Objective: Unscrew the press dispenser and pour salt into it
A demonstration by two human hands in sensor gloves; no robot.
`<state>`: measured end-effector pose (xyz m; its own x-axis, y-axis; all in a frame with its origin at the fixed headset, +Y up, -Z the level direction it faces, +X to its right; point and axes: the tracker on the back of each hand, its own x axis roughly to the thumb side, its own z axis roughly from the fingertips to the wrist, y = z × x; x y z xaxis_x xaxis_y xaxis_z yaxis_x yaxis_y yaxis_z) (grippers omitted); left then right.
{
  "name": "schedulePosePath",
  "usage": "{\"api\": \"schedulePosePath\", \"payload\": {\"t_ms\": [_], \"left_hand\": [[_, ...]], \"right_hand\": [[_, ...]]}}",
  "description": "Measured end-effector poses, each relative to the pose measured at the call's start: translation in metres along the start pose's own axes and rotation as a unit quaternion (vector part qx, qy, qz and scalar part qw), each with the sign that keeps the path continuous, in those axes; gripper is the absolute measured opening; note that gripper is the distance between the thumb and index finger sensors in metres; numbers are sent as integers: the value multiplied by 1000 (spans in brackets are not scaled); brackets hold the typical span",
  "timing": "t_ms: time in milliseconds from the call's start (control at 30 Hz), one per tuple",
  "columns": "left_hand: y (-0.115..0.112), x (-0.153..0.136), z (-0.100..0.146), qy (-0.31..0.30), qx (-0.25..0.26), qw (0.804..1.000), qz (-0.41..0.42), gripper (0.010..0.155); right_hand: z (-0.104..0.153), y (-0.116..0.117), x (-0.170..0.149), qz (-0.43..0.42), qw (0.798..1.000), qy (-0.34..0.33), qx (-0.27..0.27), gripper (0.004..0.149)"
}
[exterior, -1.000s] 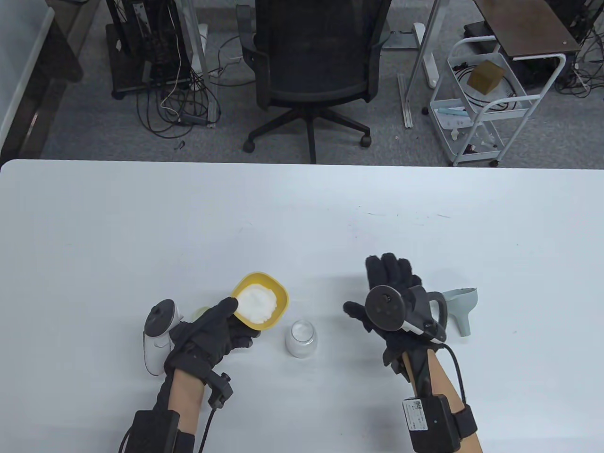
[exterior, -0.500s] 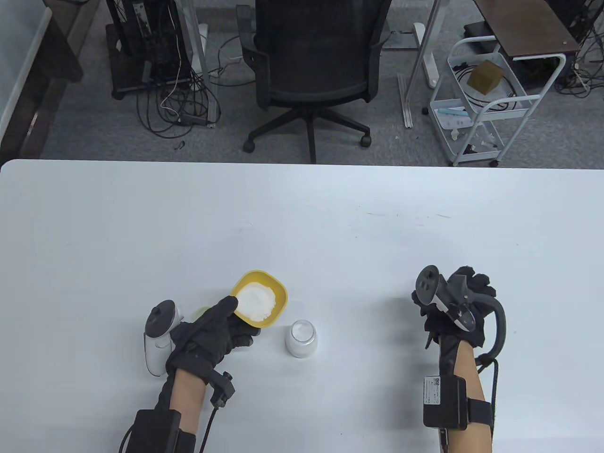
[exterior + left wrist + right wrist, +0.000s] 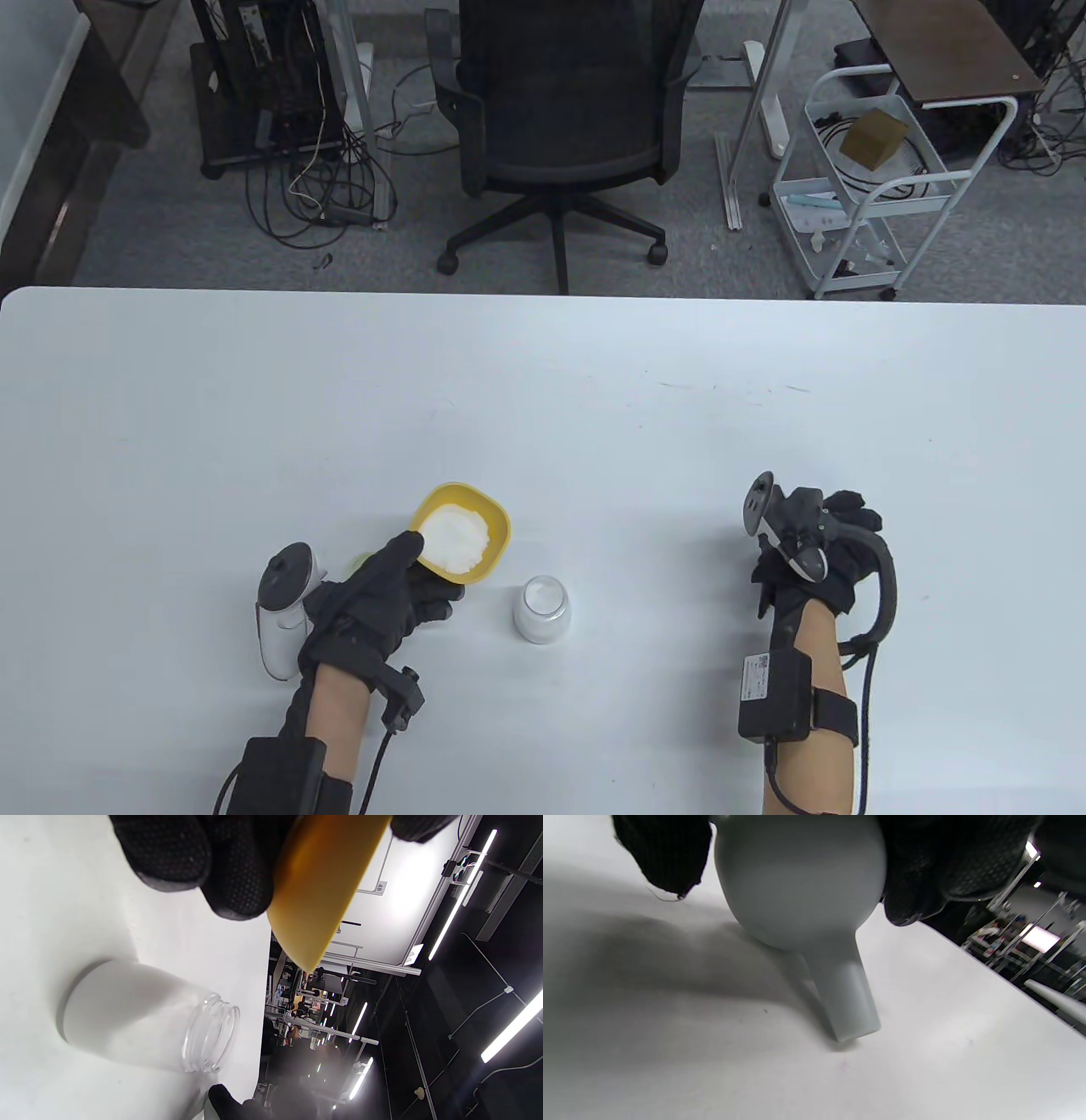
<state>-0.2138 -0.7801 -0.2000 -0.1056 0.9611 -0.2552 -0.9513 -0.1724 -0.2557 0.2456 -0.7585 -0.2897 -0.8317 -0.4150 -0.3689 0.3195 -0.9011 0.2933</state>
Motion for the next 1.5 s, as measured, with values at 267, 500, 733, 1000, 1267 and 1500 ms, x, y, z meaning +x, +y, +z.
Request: {"api": "schedulePosePath", "payload": {"t_ms": [267,500,733,1000,1267,1500], "left_hand": [[1,0,-1,-4,2,1000,0,91],[-1,0,-1,-6,0,1000,3,91],[0,-1,-1,-9,1,1000,4,91],[-1,-1,-1,-11,3,1000,13,91],[-2,-3,-1,-9,6,1000,22,91],[-1,-3,1,-11,10,999,29,91]], "right_hand": [[10,-9,9,-27,996,-29,-78,103],[46,-50,19,-180,959,-171,-138,105],[96,-70,32,-405,840,-331,-143,108],[134,-67,44,-525,733,-404,-153,108],[154,-63,52,-576,670,-446,-145,107],[161,-57,68,-579,651,-479,-105,106]]}}
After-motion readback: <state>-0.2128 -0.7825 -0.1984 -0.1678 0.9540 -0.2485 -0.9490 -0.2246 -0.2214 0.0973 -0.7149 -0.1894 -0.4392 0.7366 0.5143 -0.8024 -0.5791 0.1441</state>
